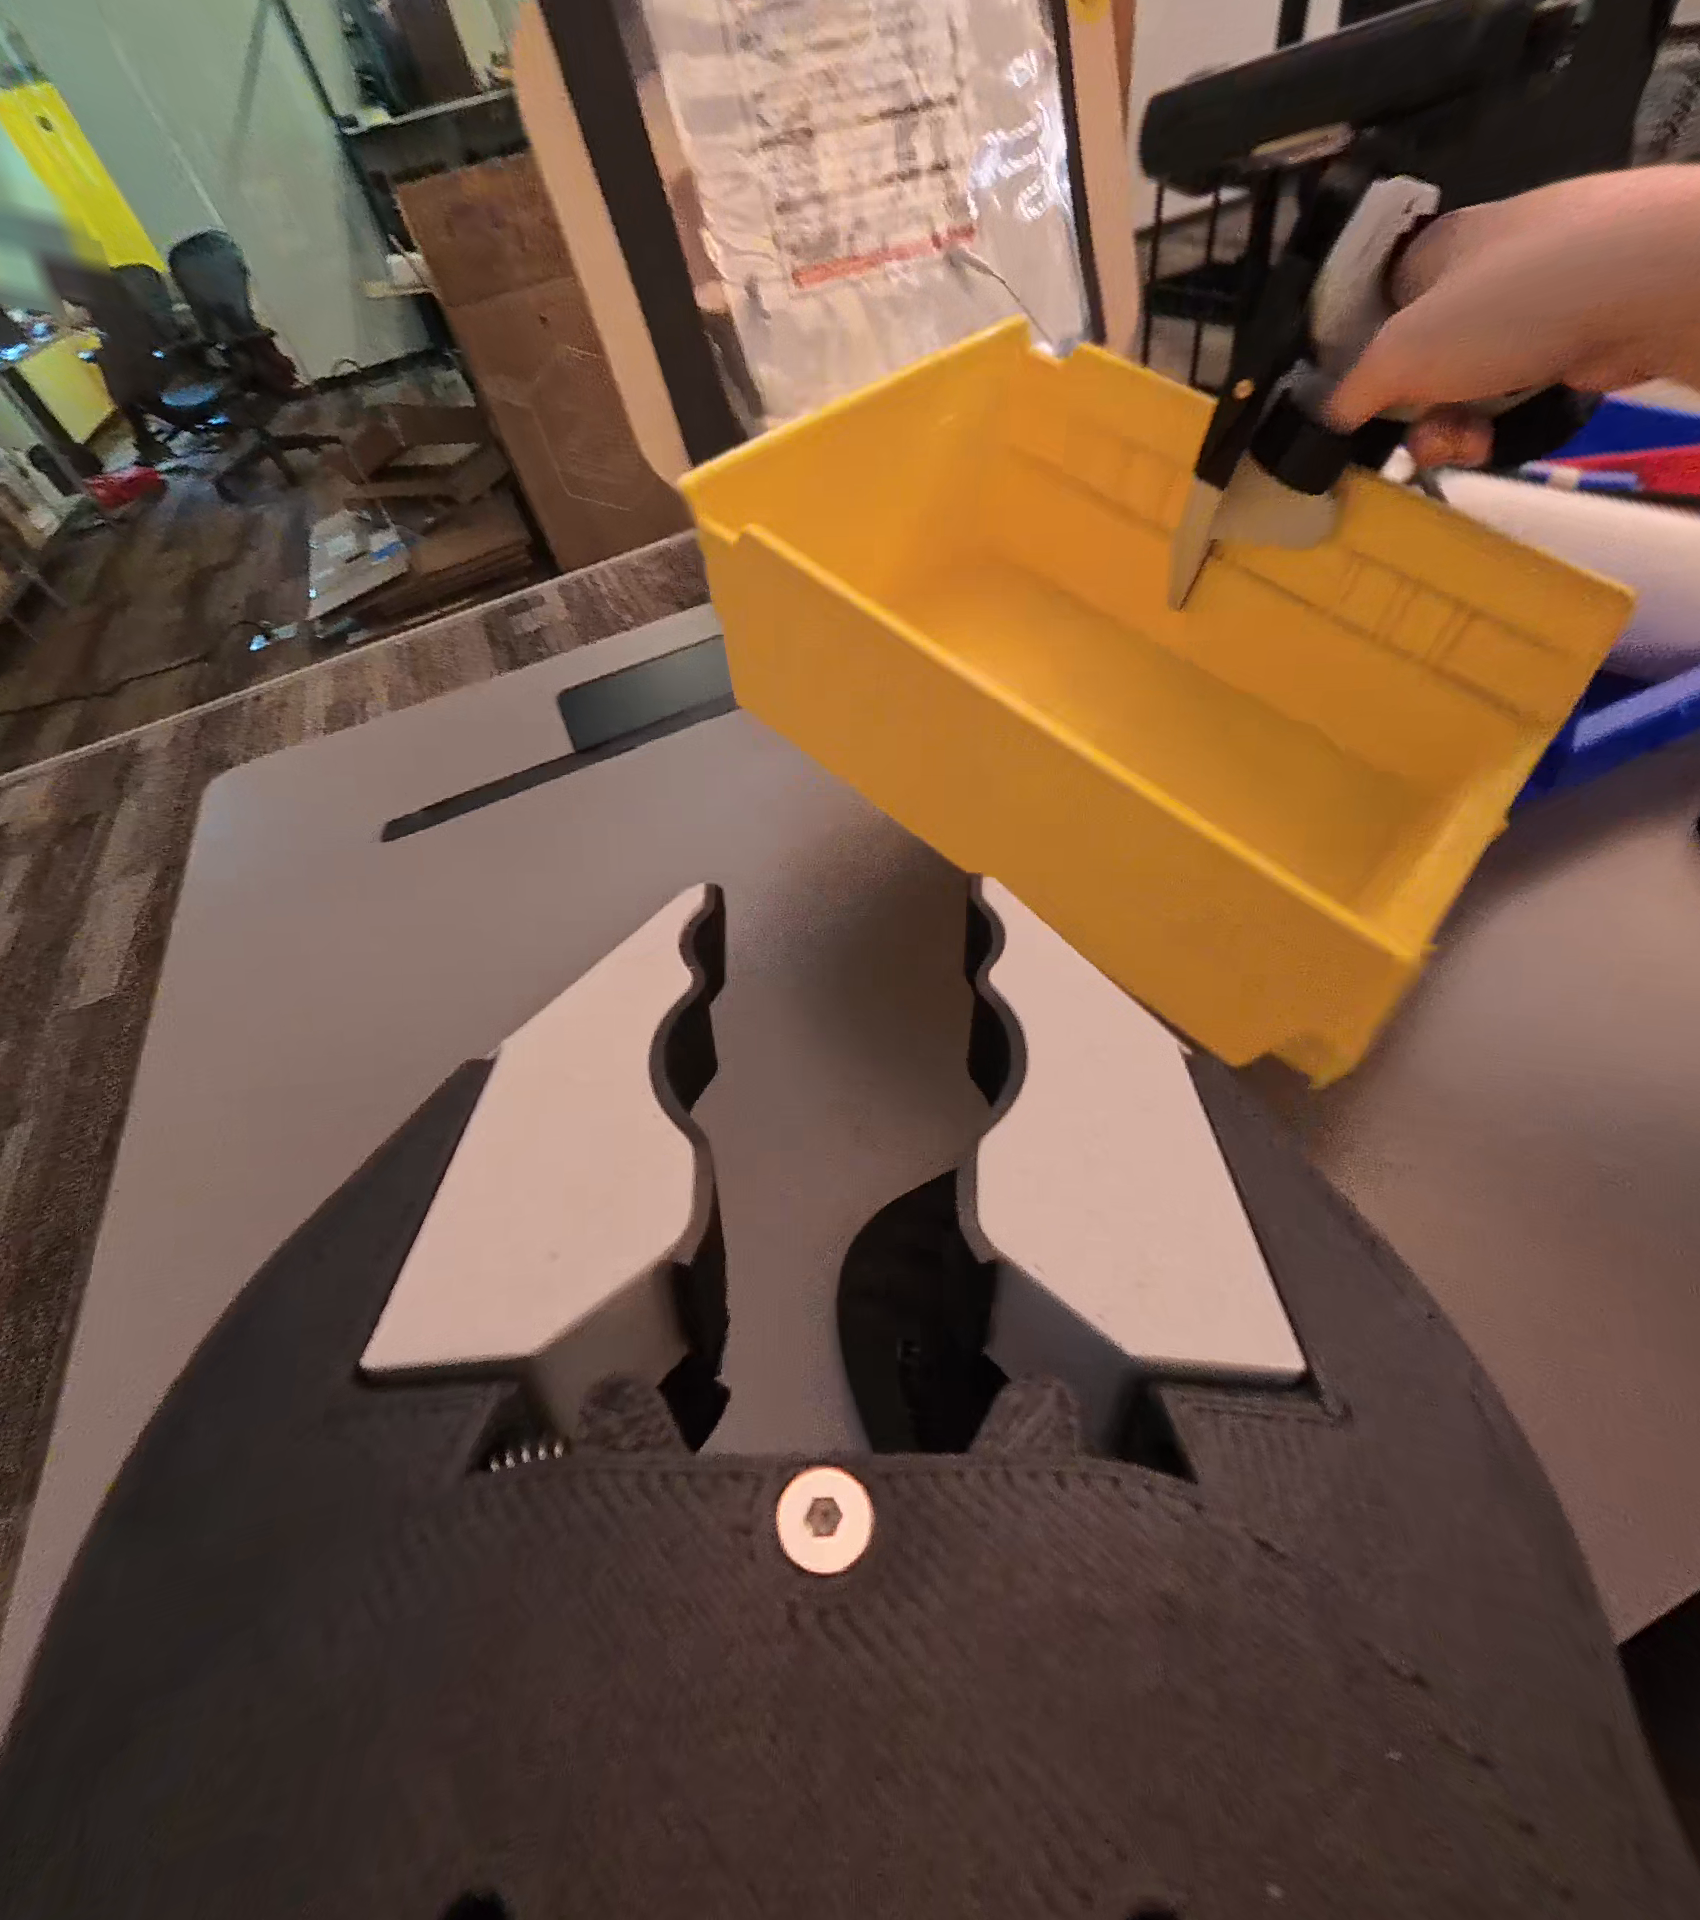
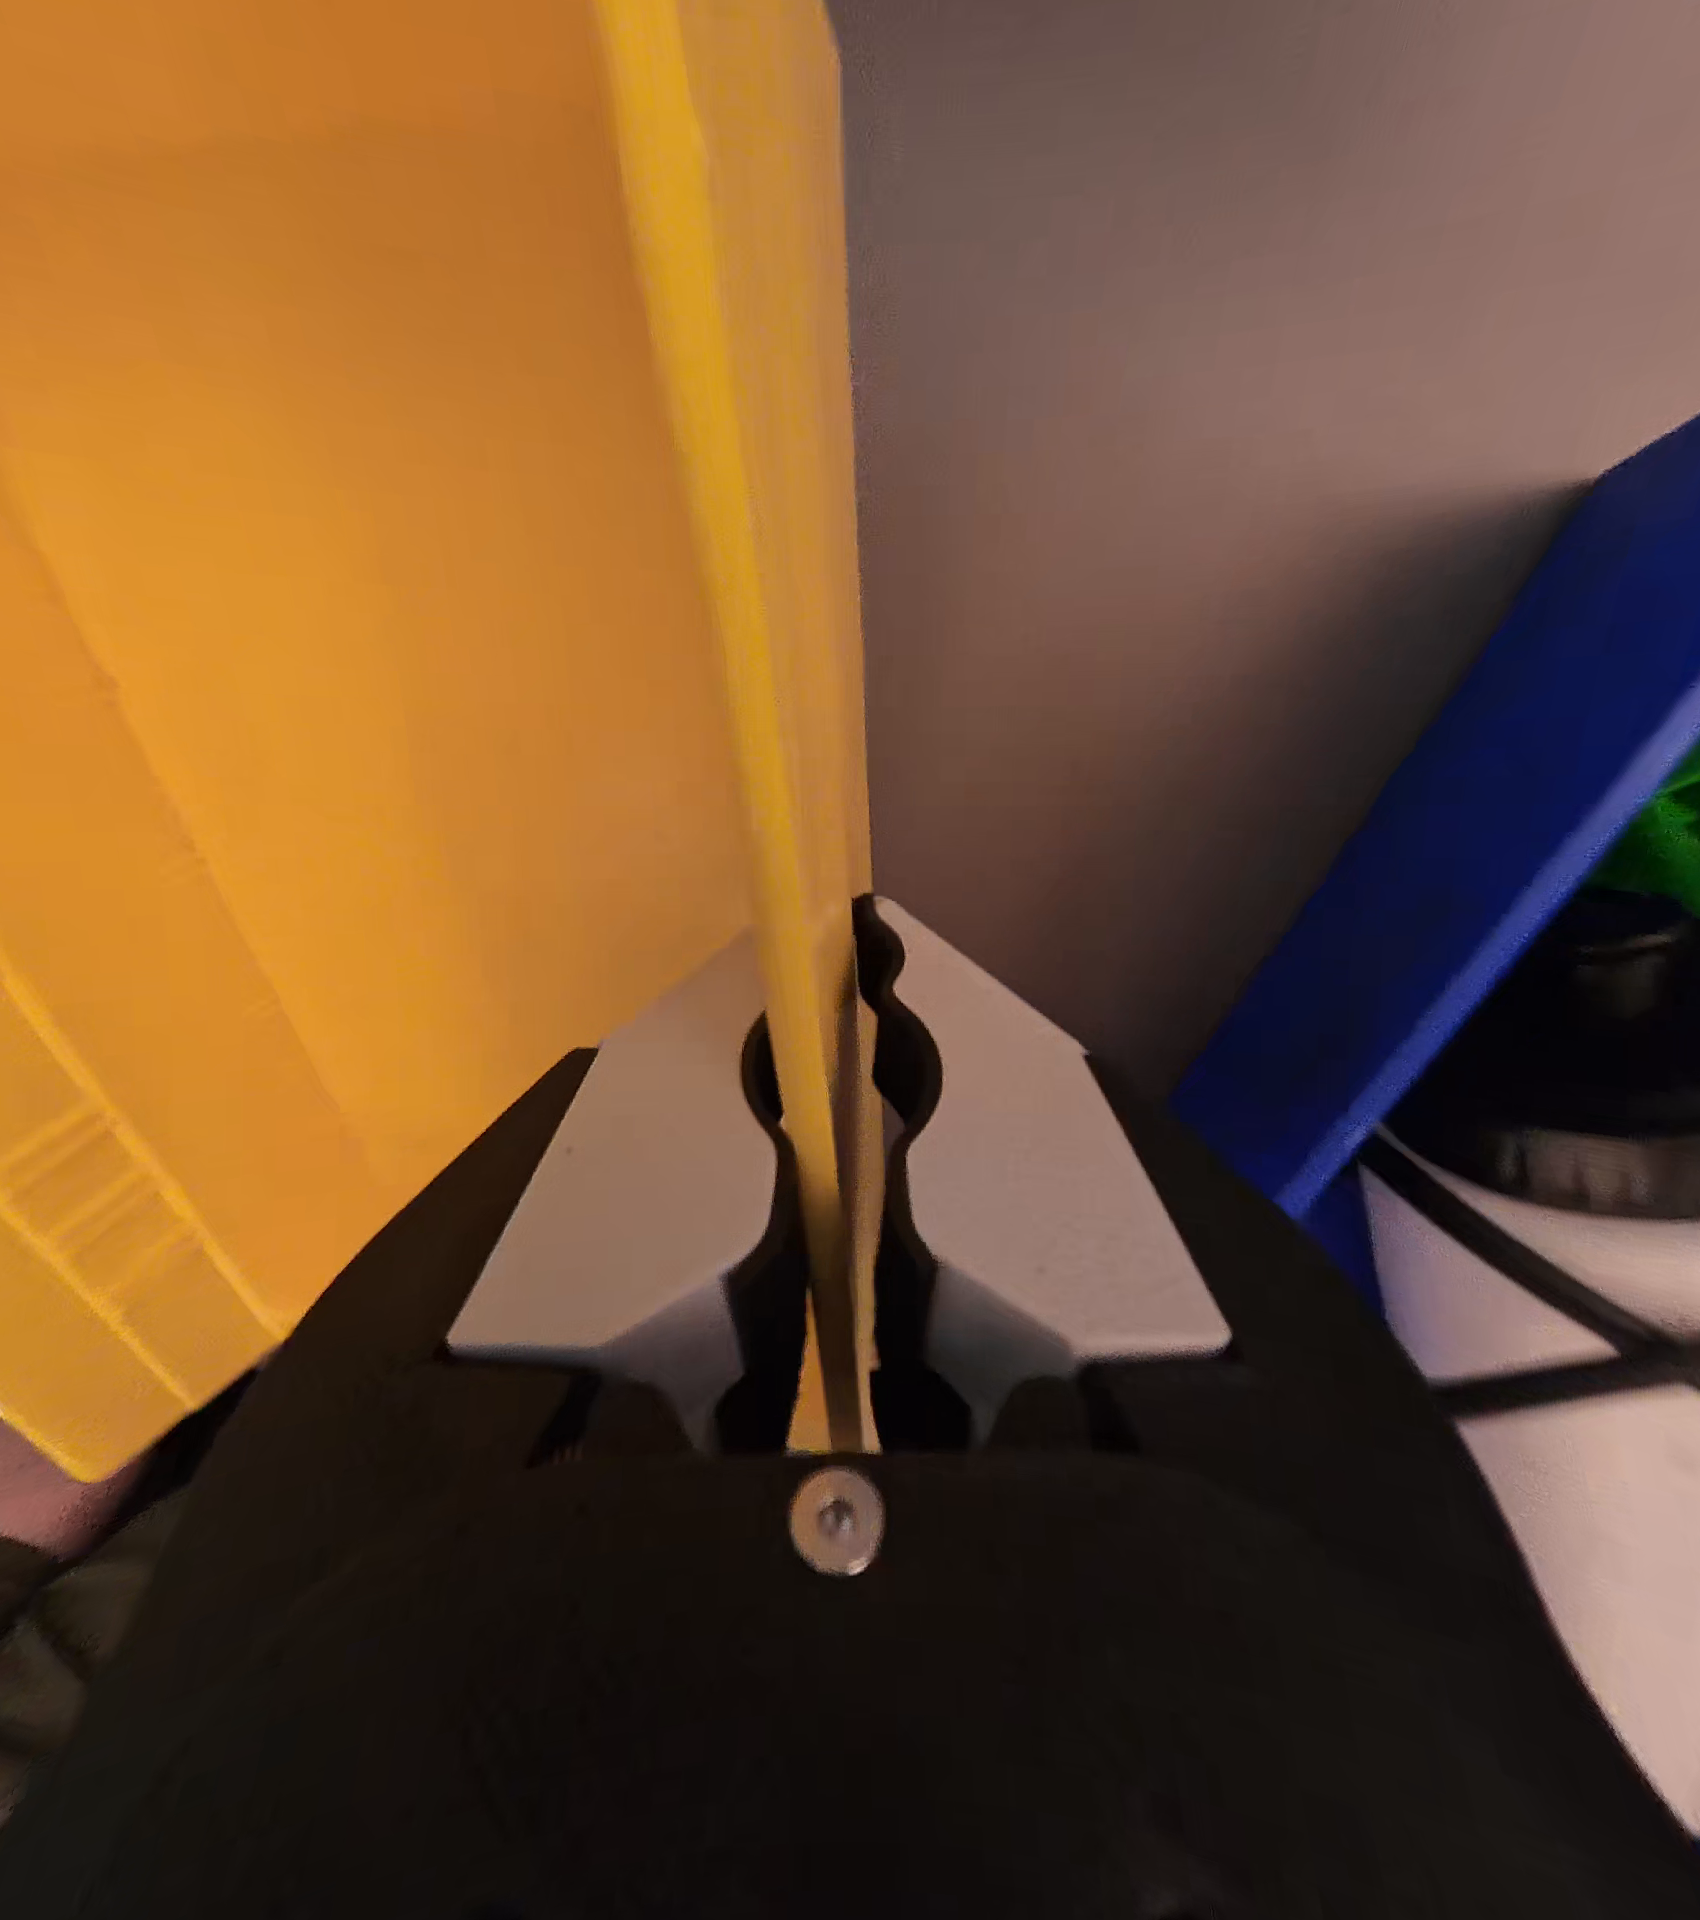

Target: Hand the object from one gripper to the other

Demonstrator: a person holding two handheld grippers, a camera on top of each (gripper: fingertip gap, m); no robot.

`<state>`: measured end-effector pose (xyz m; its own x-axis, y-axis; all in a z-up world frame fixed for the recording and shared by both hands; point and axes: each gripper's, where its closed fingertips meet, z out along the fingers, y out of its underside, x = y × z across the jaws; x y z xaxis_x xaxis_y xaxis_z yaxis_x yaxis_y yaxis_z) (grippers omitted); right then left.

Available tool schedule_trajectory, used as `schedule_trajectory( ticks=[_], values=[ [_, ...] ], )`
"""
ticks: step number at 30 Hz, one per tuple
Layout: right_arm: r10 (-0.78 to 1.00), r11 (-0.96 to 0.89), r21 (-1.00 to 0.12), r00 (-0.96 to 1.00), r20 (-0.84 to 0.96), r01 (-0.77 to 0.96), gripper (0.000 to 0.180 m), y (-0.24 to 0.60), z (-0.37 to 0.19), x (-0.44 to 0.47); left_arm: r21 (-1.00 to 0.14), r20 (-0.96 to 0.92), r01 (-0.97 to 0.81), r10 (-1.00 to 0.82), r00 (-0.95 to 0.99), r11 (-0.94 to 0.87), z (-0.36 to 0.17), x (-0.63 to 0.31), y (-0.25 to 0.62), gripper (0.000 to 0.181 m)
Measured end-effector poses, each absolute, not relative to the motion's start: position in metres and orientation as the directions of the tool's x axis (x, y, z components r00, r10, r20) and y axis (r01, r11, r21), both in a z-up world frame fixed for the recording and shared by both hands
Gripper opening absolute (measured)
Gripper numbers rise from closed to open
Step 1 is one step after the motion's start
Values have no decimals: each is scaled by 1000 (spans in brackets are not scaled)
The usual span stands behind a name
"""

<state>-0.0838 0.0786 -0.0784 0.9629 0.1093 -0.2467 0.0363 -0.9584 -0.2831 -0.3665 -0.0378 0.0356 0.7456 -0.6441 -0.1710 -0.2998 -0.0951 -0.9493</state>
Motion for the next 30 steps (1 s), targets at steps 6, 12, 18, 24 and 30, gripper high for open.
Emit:
schedule_trajectory(
  ticks=[6, 12, 18, 24, 30],
  values=[
    [242, -896, -408, 962, -127, 172, 4, 57, -1, -92, -966, -154, -242, -558, 815, -87, 56, -397, -38, 45],
    [288, -869, -427, 957, -28, 249, 4, 25, 42, -81, -974, -58, -174, -586, 808, -144, 55, -391, -35, 46],
    [229, -871, -439, 973, 31, 220, 4, -3, 55, -35, -938, 37, -215, -696, 717, -272, 21, -337, -30, 51],
    [142, -898, -418, 990, 15, 135, 4, -28, 52, 26, -885, 105, -324, -822, 559, -333, -11, -245, -36, 58],
    [-8, -909, -417, 1000, -2, -8, 4, -52, 55, 108, -860, 176, -369, -883, 435, -353, -25, -151, -29, 76]
  ],
)
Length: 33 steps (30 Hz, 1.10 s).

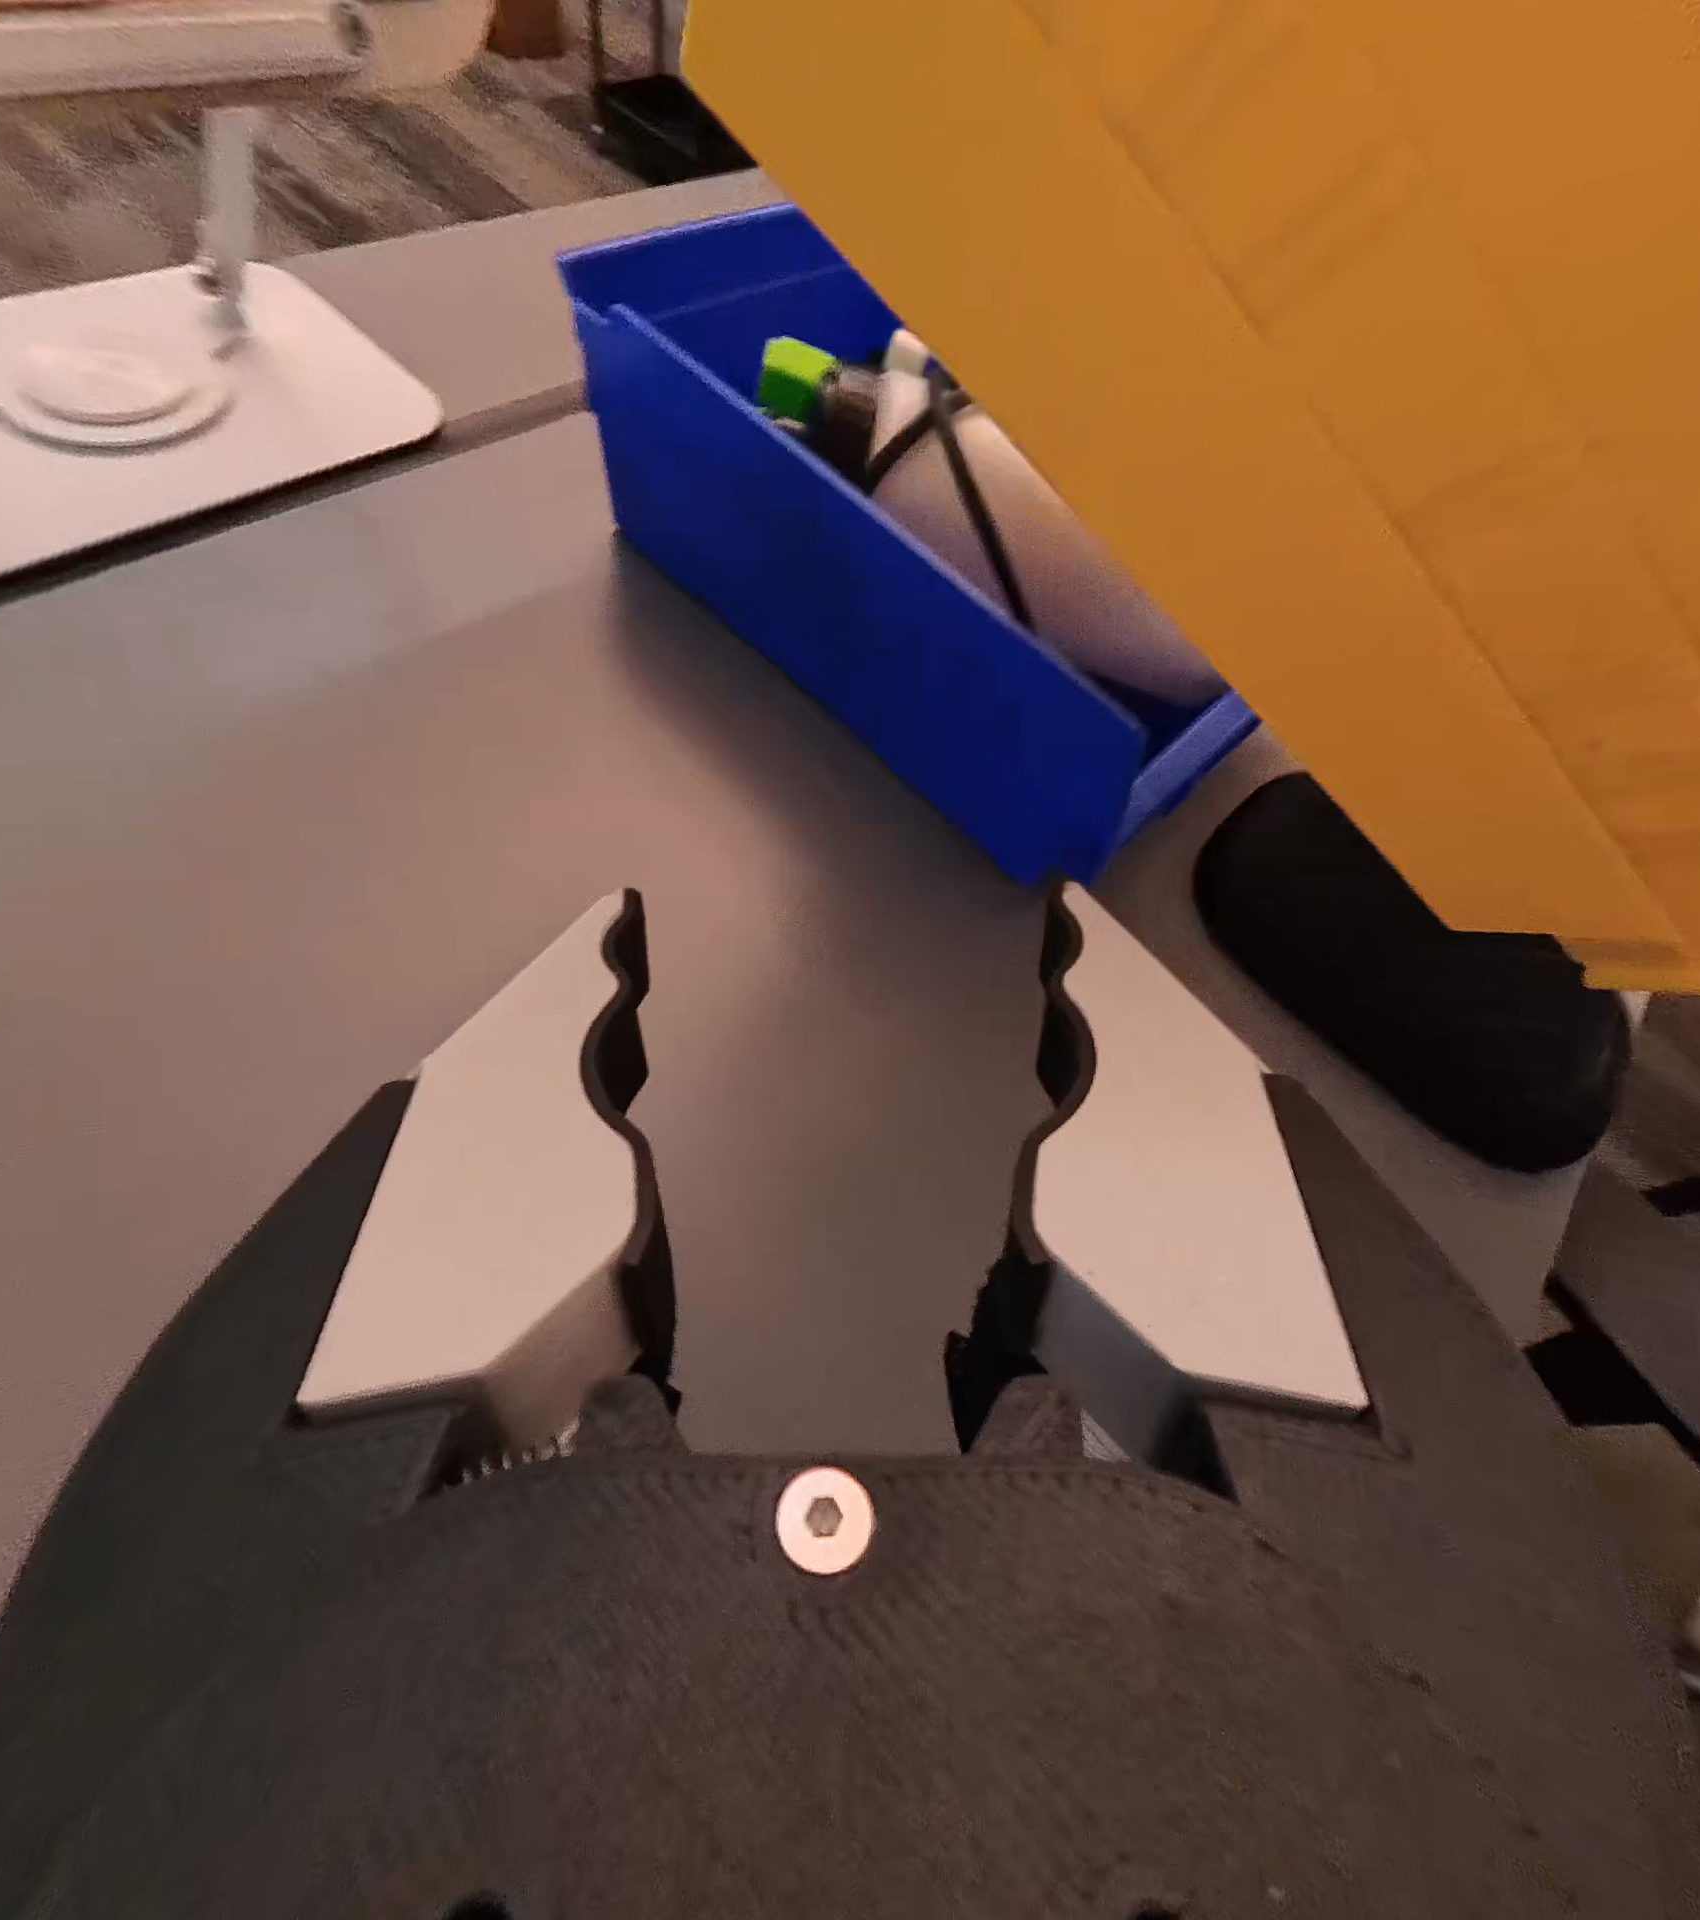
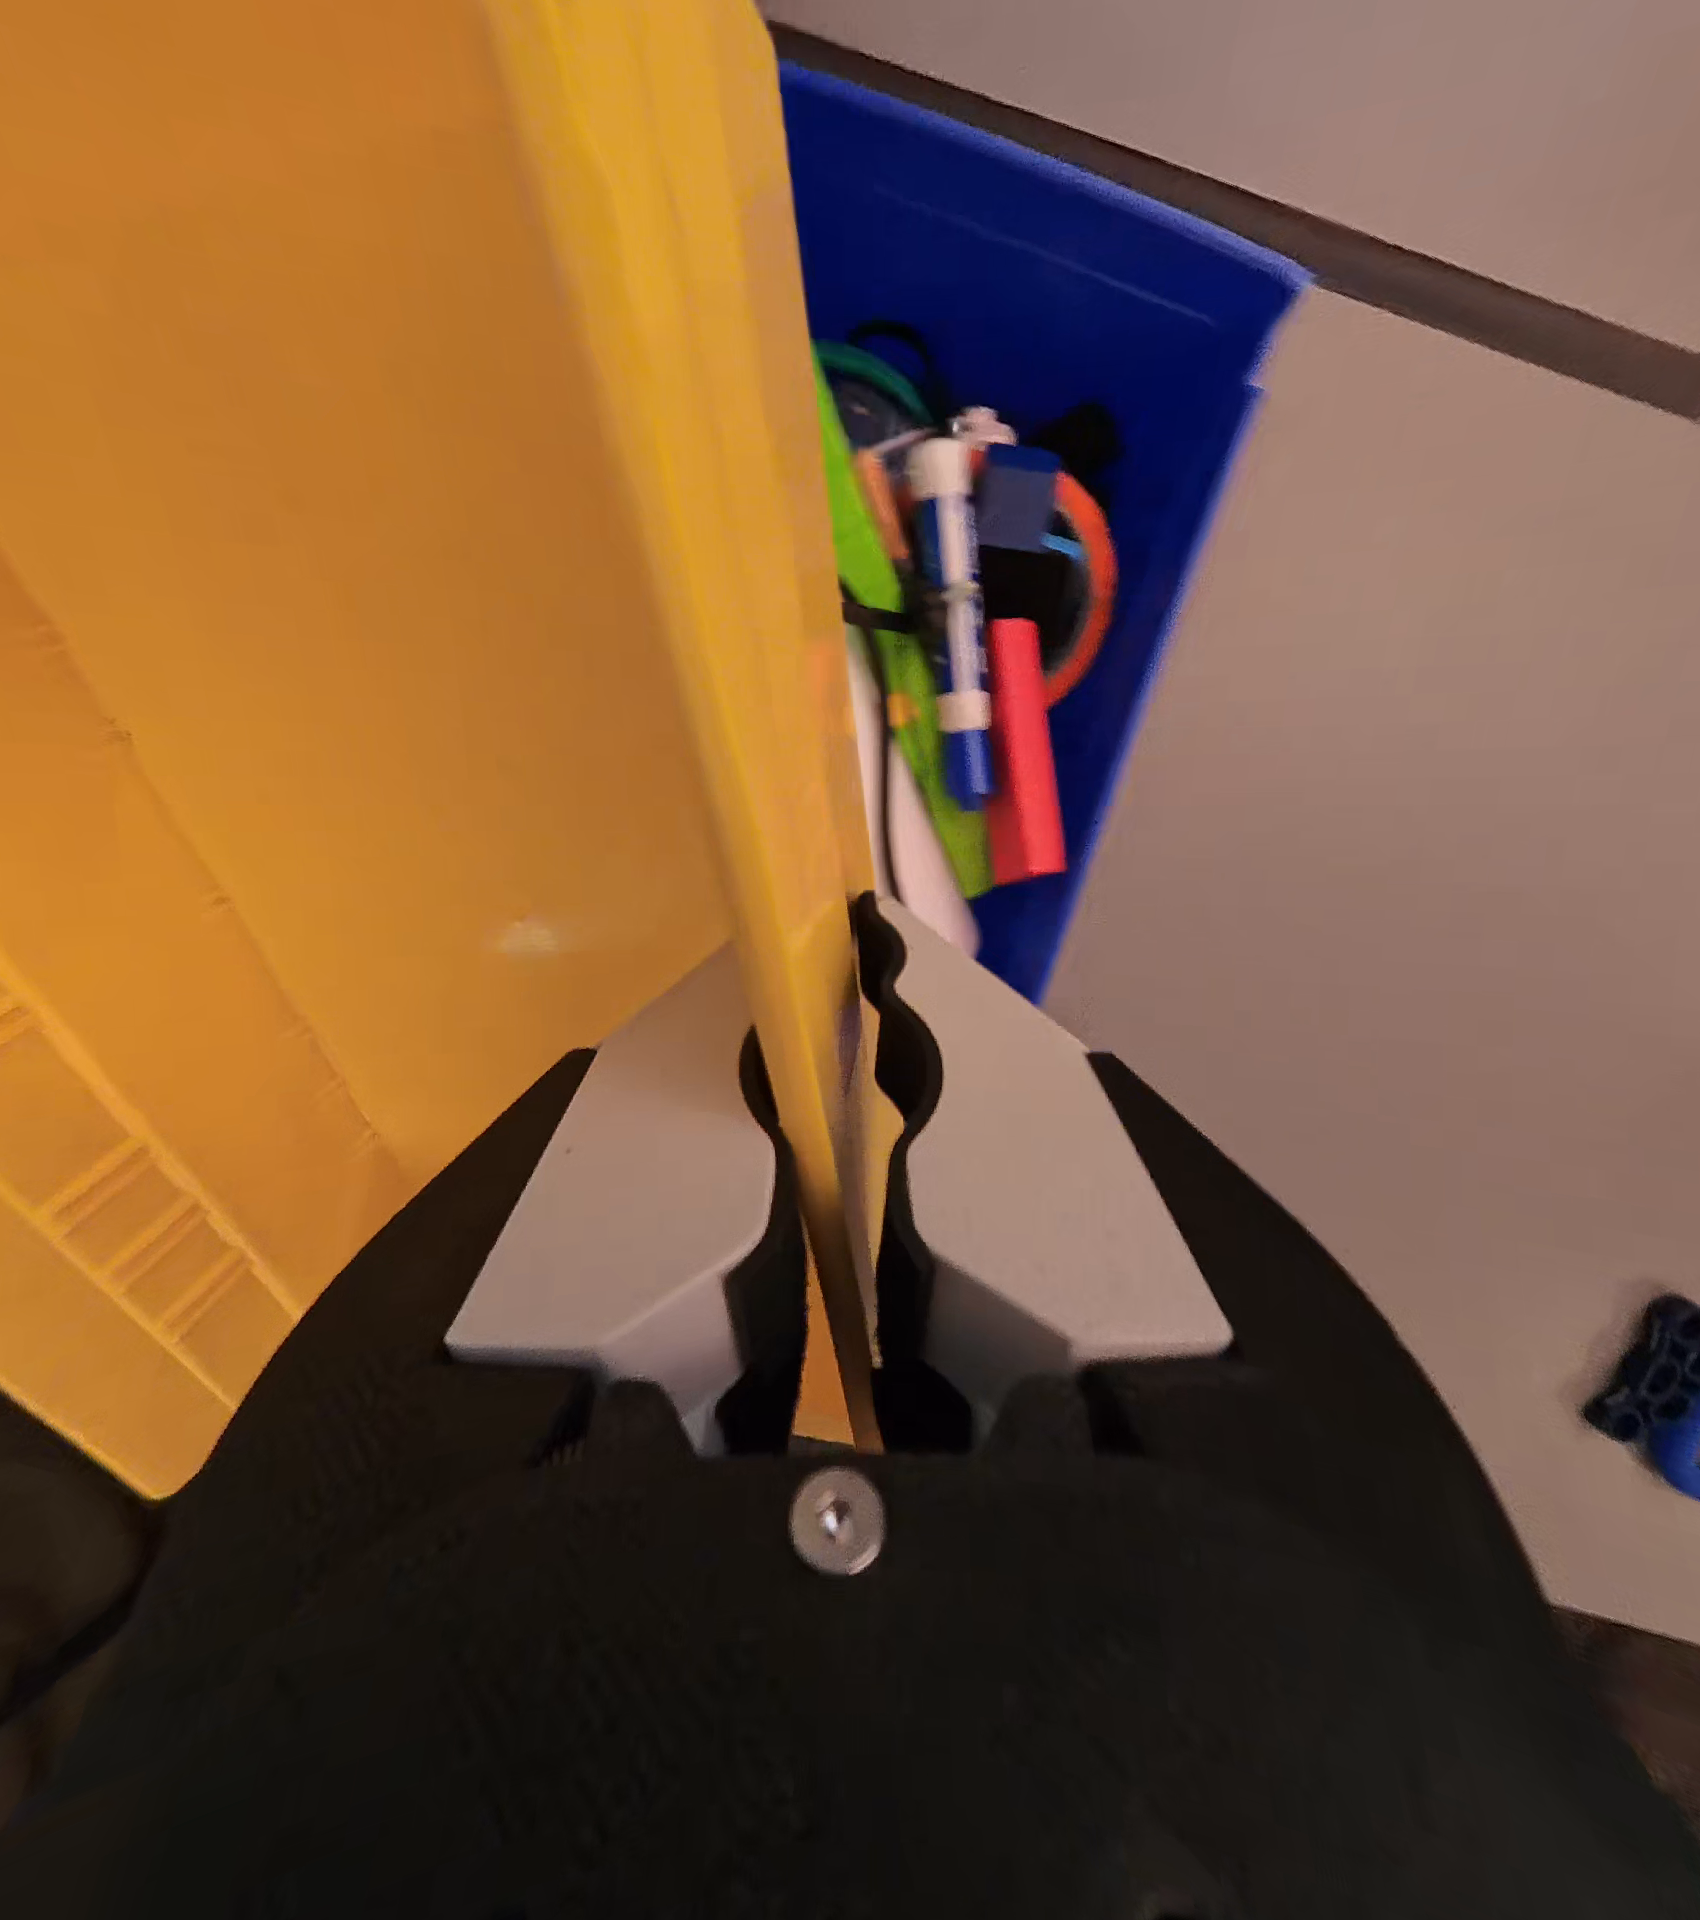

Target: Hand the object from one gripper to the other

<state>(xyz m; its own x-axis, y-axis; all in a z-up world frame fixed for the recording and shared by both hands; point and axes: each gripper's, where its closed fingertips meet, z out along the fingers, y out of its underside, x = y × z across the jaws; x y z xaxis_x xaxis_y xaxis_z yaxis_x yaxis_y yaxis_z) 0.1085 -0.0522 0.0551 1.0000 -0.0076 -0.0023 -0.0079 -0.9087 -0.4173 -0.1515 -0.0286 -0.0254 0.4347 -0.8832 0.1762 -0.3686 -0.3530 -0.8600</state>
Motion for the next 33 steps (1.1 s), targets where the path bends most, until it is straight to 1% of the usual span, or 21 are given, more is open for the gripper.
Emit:
schedule_trajectory(
  ticks=[5, 7, 9, 13, 16, 19, 20, 23, 24, 25, 28, 33],
  values=[
    [-158, -877, -456, 987, -20, -150, 2, -78, 60, 185, -856, 295, -324, -895, 336, -403, -7, -76, -21, 82],
    [-215, -854, -482, 976, -22, -198, 3, -91, 62, 214, -837, 321, -347, -892, 318, -424, -6, -47, -17, 87],
    [-271, -828, -504, 962, -21, -244, 3, -106, 62, 243, -798, 321, -418, -894, 313, -433, -16, -21, -14, 93],
    [-374, -773, -555, 927, 8, -307, 3, -139, 60, 296, -711, 257, -581, -915, 310, -396, -46, 13, -14, 95],
    [-432, -767, -525, 902, -2, -368, 3, -162, 46, 330, -622, 221, -689, -927, 303, -374, -70, 21, -14, 94],
    [-477, -777, -451, 878, -33, -439, 4, -180, 21, 363, -529, 160, -779, -941, 298, -336, -90, 15, -10, 86],
    [-493, -780, -423, 869, -38, -461, 4, -185, 12, 373, -512, 161, -792, -942, 294, -334, -92, 13, -10, 80],
    [-539, -792, -326, 842, -25, -516, 4, -200, -18, 399, -468, 122, -832, -955, 271, -296, -93, 7, -5, 50],
    [-546, -797, -293, 837, -22, -528, 4, -204, -28, 405, -451, 97, -849, -961, 258, -274, -94, 4, -3, 33],
    [-552, -802, -260, 834, -24, -538, 3, -207, -39, 409, -435, 82, -864, -966, 243, -254, -94, 3, -2, 30],
    [-572, -801, -171, 818, -62, -574, 2, -214, -67, 416, -393, 106, -883, -967, 232, -255, -96, 2, -3, 30],
    [-587, -791, -139, 803, -99, -595, 3, -206, -91, 419, -334, 180, -902, -958, 223, -273, -98, -1, -5, 26]
  ],
)
